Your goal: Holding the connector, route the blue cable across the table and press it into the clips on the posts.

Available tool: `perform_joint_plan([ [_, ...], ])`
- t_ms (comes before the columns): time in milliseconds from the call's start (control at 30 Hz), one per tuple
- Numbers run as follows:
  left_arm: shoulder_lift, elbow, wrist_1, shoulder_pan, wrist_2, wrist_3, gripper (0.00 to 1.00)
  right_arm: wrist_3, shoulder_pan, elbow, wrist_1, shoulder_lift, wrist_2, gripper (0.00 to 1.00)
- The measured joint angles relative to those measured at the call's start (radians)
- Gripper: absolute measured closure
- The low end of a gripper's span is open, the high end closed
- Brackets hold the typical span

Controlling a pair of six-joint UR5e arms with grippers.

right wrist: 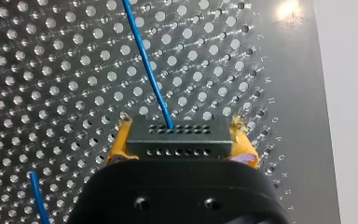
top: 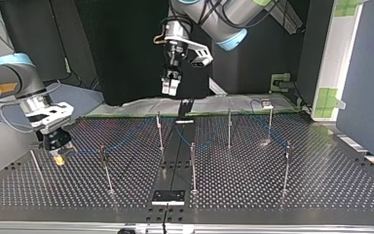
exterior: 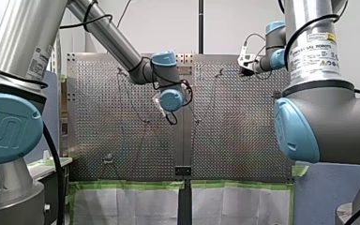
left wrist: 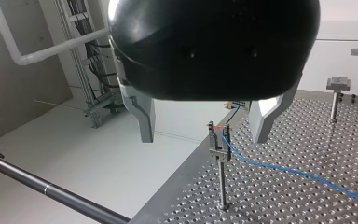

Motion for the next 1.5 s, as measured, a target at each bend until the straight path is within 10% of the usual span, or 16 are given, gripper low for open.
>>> perform_joint_plan([
  [1500, 0.0, -0.393, 0.341, -0.001, 0.0, 0.0, 0.0, 0.0, 0.01, 0.0, 0.002, 0.002, 0.002, 1.0],
])
